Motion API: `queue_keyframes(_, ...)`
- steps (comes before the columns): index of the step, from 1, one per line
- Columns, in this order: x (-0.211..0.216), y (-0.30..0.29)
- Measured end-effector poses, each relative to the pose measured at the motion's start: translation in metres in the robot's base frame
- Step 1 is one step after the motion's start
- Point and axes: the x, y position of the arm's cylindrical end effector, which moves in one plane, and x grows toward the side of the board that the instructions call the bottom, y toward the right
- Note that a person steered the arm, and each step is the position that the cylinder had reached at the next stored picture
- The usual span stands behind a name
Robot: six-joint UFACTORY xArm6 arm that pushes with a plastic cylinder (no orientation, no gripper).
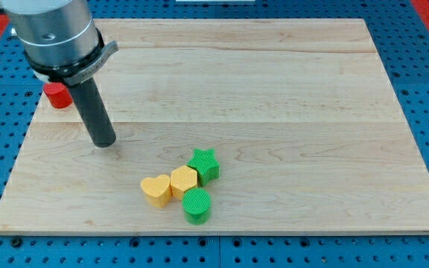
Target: Move the red circle to the bottom left of the red star
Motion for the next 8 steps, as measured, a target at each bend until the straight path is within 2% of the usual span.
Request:
queue_keyframes(1, 0.012, 0.000)
queue_keyframes(2, -0.003, -0.020)
queue_keyframes(4, -0.081, -0.100)
queue_keyframes(5, -0.083, -0.114)
queue_keyframes(6, -0.068, -0.138)
queue_keyframes(7, -0.070, -0.140)
queue_keyframes(8, -0.095, -0.140)
